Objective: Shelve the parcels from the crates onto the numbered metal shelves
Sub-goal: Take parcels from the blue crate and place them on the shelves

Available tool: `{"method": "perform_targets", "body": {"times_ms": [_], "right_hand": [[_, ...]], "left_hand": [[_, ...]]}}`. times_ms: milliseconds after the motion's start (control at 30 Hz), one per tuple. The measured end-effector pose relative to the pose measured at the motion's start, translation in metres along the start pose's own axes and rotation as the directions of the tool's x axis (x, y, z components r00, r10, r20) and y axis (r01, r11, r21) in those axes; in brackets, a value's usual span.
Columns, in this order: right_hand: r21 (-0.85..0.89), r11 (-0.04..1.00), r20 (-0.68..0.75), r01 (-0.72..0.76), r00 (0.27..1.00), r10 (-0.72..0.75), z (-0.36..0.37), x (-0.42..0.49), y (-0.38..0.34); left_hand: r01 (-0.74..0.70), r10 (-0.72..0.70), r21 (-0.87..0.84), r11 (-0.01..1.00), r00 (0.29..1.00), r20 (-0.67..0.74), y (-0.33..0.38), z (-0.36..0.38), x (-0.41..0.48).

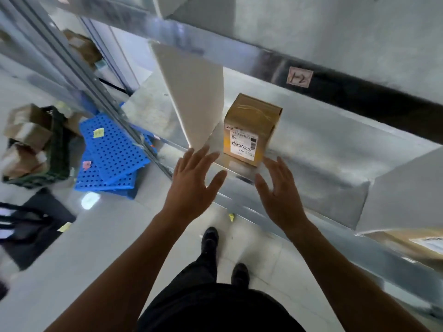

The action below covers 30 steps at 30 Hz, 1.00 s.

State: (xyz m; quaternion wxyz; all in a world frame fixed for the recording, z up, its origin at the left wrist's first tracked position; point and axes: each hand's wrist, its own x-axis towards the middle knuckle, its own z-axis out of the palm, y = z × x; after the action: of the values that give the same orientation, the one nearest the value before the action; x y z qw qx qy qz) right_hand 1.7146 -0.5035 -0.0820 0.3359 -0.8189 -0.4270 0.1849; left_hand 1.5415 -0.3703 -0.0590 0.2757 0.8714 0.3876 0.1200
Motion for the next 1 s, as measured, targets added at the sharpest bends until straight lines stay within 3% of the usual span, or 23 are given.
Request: {"method": "perform_targets", "body": {"times_ms": [167,433,567,867,1000], "right_hand": [[-0.054,0.984,0.288,0.169,0.946,-0.147,0.048,-0.021,-0.042],[-0.050,0.877,0.598,0.477,0.718,-0.357,0.153,-0.036,-0.155],[-0.020,0.815,0.630,0.579,0.640,-0.440,0.226,-0.052,-0.239],[0.157,0.688,0.626,0.709,0.467,-0.625,0.393,-0.116,-0.442],[0.219,0.599,0.624,0.770,0.361,-0.693,0.436,-0.132,-0.509]], "left_hand": [[0.252,-0.247,0.101,0.963,0.968,-0.052,-0.045,-0.023,-0.080],[0.558,-0.535,0.031,0.829,0.809,-0.246,-0.152,-0.083,-0.183],[0.619,-0.610,-0.102,0.778,0.707,-0.358,-0.218,-0.128,-0.240],[0.754,-0.714,-0.241,0.611,0.394,-0.578,-0.366,-0.265,-0.377],[0.780,-0.718,-0.260,0.569,0.319,-0.618,-0.413,-0.312,-0.411]]}}
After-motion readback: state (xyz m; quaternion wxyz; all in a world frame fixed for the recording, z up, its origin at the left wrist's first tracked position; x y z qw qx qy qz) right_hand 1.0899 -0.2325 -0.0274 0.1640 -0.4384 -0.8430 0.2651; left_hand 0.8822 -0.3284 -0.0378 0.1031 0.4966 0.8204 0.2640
